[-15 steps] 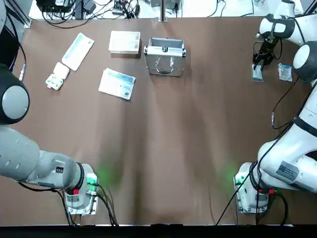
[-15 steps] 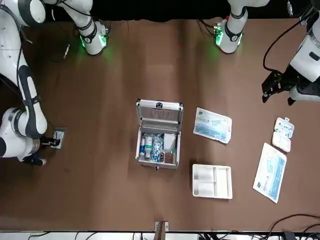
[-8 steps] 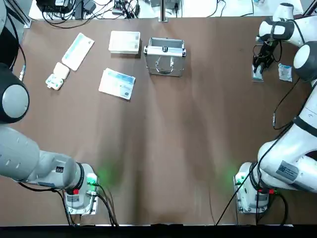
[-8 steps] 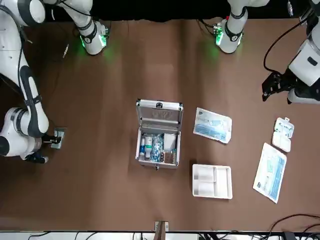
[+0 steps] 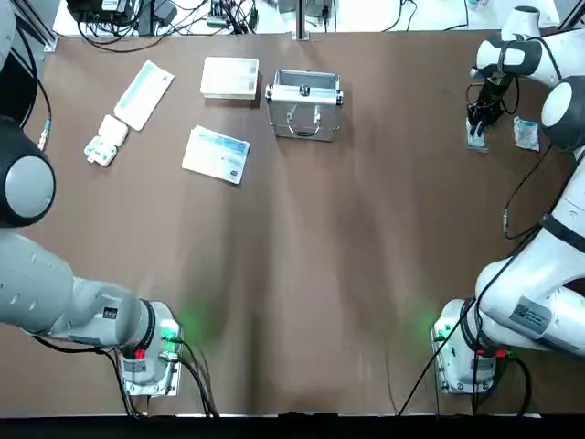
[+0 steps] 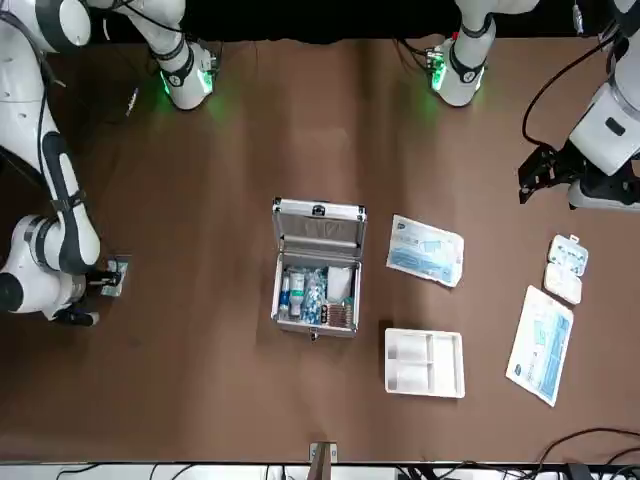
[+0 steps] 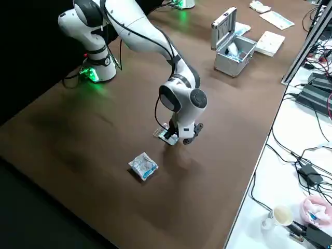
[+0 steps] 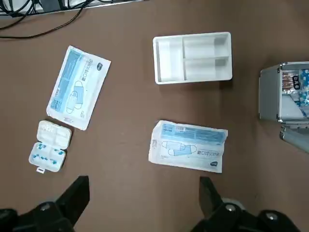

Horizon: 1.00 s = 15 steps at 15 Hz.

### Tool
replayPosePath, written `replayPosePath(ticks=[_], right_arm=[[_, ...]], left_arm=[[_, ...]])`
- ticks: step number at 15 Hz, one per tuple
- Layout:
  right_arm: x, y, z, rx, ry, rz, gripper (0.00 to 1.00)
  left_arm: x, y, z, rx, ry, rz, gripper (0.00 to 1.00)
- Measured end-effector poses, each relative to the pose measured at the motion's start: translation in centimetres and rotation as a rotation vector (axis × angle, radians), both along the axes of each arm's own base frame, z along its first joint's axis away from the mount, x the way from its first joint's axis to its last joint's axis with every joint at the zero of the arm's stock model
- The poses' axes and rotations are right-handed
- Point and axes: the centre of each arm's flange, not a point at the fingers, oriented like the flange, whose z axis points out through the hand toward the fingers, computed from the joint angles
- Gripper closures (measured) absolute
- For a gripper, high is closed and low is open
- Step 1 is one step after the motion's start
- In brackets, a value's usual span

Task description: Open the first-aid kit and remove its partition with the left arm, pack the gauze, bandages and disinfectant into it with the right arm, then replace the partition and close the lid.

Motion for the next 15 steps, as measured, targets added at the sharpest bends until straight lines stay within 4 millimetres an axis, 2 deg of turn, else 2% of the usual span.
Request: replayPosePath(ticks=[3, 4, 6, 7, 13, 15], right_arm=[[0.01, 0.00, 0.00, -0.001, 0.000, 0.003, 0.83], [0.01, 0.02, 0.01, -0.001, 0.000, 0.003, 0.89], [0.02, 0.03, 0.01, -0.002, 0.000, 0.005, 0.92], [0.01, 0.02, 0.00, -0.003, 0.000, 0.005, 0.98], [0.11, 0.20, 0.04, -0.005, -0.001, 0.012, 0.99], [0.55, 0.90, 0.26, -0.001, -0.016, 0.022, 0.99]], left_arm=[[0.01, 0.03, 0.00, 0.000, 0.000, 0.001, 0.00], [0.01, 0.05, -0.01, 0.000, 0.000, 0.000, 0.00], [0.04, 0.16, -0.03, 0.000, 0.000, 0.001, 0.00], [0.06, 0.22, -0.05, 0.000, 0.001, 0.002, 0.00], [0.09, 0.22, -0.11, 0.001, 0.002, 0.002, 0.00], [0.09, 0.22, -0.11, 0.001, 0.002, 0.002, 0.00]])
